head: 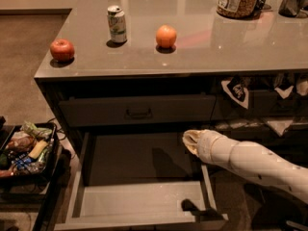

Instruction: Open middle drawer

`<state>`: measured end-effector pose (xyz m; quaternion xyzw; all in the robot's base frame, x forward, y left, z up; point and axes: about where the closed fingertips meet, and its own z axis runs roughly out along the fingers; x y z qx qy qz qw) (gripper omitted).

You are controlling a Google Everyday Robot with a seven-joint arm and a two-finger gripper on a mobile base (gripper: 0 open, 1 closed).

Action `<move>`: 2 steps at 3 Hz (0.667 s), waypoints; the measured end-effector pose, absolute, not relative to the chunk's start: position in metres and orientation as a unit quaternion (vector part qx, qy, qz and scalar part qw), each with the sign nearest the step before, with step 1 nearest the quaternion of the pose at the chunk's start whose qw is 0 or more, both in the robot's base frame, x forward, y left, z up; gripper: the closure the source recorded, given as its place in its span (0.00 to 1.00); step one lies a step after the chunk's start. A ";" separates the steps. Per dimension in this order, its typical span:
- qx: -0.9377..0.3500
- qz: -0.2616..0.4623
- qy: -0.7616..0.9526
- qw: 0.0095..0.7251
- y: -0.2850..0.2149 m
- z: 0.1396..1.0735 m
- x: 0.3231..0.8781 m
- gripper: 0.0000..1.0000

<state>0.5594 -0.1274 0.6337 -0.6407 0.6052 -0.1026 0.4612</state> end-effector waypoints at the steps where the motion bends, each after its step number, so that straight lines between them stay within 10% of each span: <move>1: -0.649 -0.110 0.602 0.451 -0.129 0.633 0.544 1.00; 2: -0.648 -0.110 0.603 0.452 -0.129 0.633 0.545 0.81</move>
Offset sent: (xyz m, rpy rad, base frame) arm -0.0164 -0.0018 -0.0001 -0.0329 0.0005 0.0035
